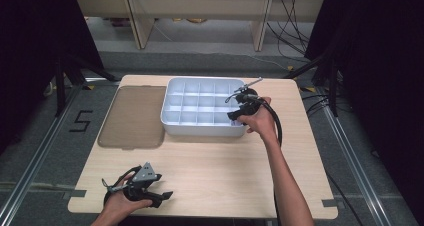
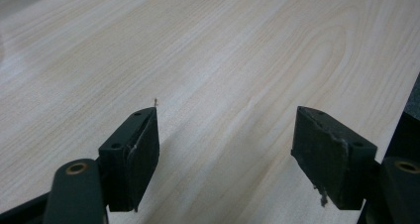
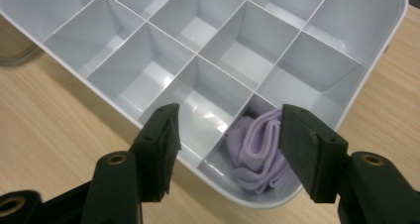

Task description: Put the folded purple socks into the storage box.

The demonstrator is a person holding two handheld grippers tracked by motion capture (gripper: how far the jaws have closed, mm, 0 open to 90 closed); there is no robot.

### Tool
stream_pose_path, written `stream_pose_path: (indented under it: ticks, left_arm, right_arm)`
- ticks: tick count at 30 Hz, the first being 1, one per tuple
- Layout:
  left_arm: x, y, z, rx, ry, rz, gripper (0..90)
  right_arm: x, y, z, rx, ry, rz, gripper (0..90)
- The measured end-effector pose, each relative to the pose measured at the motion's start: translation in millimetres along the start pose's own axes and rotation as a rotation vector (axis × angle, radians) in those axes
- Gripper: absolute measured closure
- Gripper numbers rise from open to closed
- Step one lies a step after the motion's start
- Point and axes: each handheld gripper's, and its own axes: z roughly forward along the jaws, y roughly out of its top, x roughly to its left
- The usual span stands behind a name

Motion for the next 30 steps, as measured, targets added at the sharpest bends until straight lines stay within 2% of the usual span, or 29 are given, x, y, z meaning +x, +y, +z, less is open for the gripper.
stream_pose_path:
  ticks: [2,3,5,6,7,8,9,11,12,18,20,22,23,24,27,28,30]
  left_arm:
    - [0.2,-0.2,0.3,-0.004,0.012,-0.005,25.9]
    - [0.1,-0.1,0.1,-0.001,0.006,-0.003,25.9]
    - [-0.4,-0.2,0.4,-0.008,0.003,-0.011,25.8]
    - [-0.1,-0.2,0.2,-0.003,0.003,-0.006,25.9]
    - [0.3,-0.2,0.1,0.001,0.003,-0.001,25.9]
    - [0.3,-0.2,0.2,0.001,0.006,-0.001,25.9]
    - [0.4,-0.2,0.2,0.001,0.006,-0.001,25.9]
    - [0.5,-0.3,0.4,0.0,0.012,-0.002,25.9]
    - [0.4,-0.3,0.0,0.0,0.006,0.0,25.9]
    - [0.4,-0.2,0.1,0.001,0.007,0.001,25.9]
    - [0.8,-0.4,0.4,0.001,0.012,0.0,25.9]
    - [0.8,-0.4,0.1,0.001,0.011,0.001,25.8]
    - [2.5,0.1,-0.2,0.003,0.01,0.028,25.8]
    - [1.9,-0.5,-0.5,0.009,0.005,0.017,25.8]
    - [2.3,-0.3,-0.5,0.0,0.008,0.021,25.5]
    - [2.4,-0.3,-0.6,-0.001,0.009,0.021,25.4]
    - [2.4,-0.4,-0.3,0.001,0.009,0.02,25.1]
  right_arm:
    - [2.1,-1.6,-0.5,-0.021,0.005,-0.004,40.3]
    - [3.8,-2.5,-1.4,-0.012,0.017,0.008,40.0]
    - [4.6,-3.8,-1.9,-0.026,0.014,-0.012,38.7]
    - [6.2,-4.3,-3.4,-0.019,0.021,0.002,38.4]
    - [7.0,-5.4,-3.3,-0.039,0.009,-0.007,37.8]
    - [8.9,-6.1,-3.1,-0.048,0.014,0.006,37.6]
    - [8.7,-6.8,-3.8,-0.049,0.016,-0.013,37.2]
    - [11.7,-8.6,-4.7,-0.061,0.018,0.016,36.9]
    - [11.4,-9.2,-6.0,-0.056,0.025,0.005,36.6]
    - [16.6,-14.4,-7.2,-0.077,0.033,0.006,35.7]
    - [19.5,-16.1,-9.0,-0.076,0.041,0.02,35.4]
    - [20.9,-18.5,-9.5,-0.081,0.049,0.01,34.8]
    - [23.0,-20.1,-9.1,-0.09,0.055,0.018,34.4]
    - [23.5,-20.9,-9.7,-0.089,0.052,0.018,34.1]
    - [27.6,-25.1,-8.9,-0.11,0.059,0.017,33.2]
    - [28.4,-25.8,-11.1,-0.094,0.064,0.01,32.1]
    - [32.1,-28.4,-10.1,-0.113,0.072,0.018,30.4]
